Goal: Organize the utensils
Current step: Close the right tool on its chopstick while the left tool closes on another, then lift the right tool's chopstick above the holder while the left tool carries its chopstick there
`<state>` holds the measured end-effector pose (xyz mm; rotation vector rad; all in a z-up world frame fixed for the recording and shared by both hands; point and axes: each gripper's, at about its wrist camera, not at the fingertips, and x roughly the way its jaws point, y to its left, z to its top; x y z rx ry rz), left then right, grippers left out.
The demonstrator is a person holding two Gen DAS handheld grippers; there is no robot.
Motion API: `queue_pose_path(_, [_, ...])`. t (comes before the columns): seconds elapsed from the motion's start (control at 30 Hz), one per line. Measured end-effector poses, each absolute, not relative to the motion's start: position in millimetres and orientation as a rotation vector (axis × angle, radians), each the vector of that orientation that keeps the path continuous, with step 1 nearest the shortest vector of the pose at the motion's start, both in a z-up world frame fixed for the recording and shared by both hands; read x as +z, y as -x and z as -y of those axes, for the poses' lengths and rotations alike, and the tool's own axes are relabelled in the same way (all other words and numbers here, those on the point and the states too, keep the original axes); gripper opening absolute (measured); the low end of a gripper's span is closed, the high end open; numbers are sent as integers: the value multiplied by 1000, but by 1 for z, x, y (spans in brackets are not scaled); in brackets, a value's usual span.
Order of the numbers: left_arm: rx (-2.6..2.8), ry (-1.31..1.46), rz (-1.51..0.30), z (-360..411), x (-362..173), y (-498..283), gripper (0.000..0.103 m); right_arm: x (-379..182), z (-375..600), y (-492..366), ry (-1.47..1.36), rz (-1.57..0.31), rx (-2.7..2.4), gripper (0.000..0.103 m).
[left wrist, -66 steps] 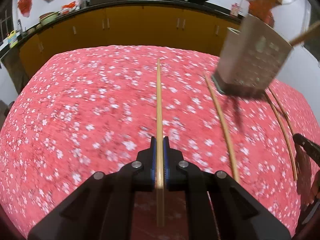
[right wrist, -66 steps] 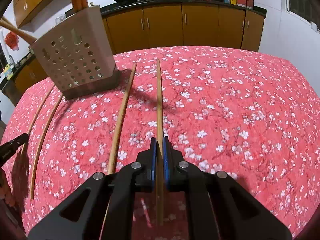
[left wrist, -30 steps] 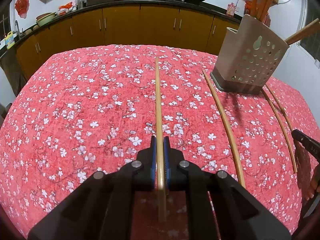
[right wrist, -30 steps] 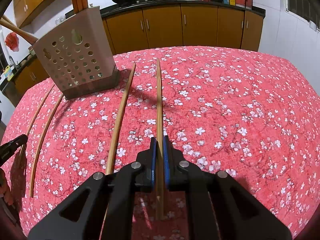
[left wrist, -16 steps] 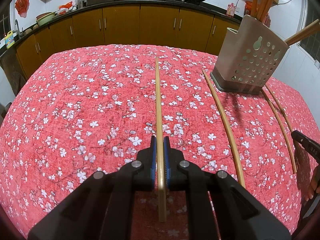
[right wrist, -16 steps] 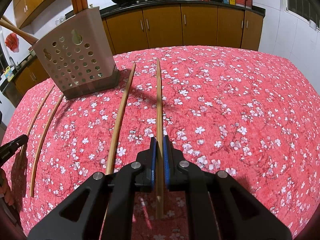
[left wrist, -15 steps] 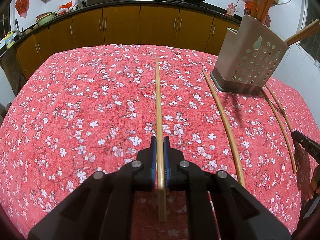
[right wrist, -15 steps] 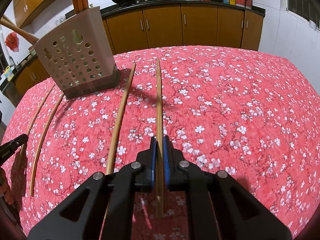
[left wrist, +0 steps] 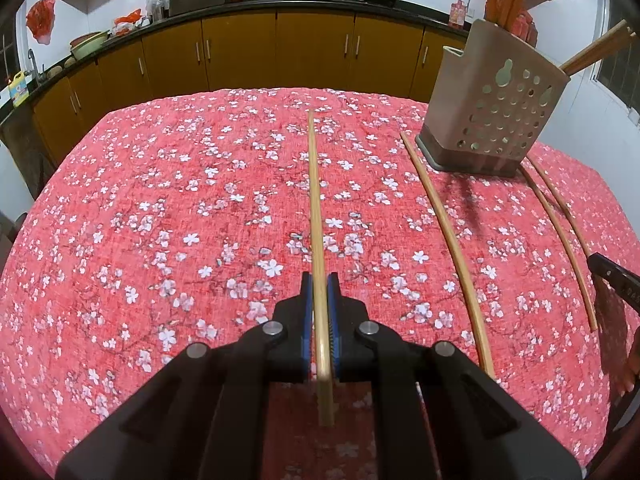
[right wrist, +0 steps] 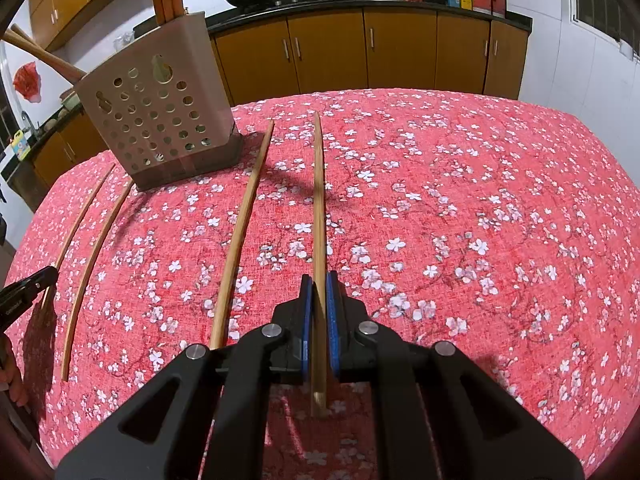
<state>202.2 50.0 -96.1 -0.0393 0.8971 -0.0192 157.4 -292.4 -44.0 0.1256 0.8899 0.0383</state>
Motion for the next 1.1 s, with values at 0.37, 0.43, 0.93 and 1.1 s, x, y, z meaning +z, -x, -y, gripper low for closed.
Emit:
queue_pose_path(0.37, [-34, 67, -872, -61, -70, -200, 8, -16, 305, -148, -163, -837, 35, 8])
queue_pose_path(0.43, [-39, 70, -852, -62, -60, -198, 8, -2, 308, -145, -165, -805, 35, 8])
queue_pose_path(0.93, [-85, 79, -649, -61, 27, -175, 8, 71, 312, -131, -172, -599, 34, 7])
queue_pose_path(1.1, [-107, 81, -594, -58, 49, -169, 8, 86, 311, -127, -171, -552, 40, 7])
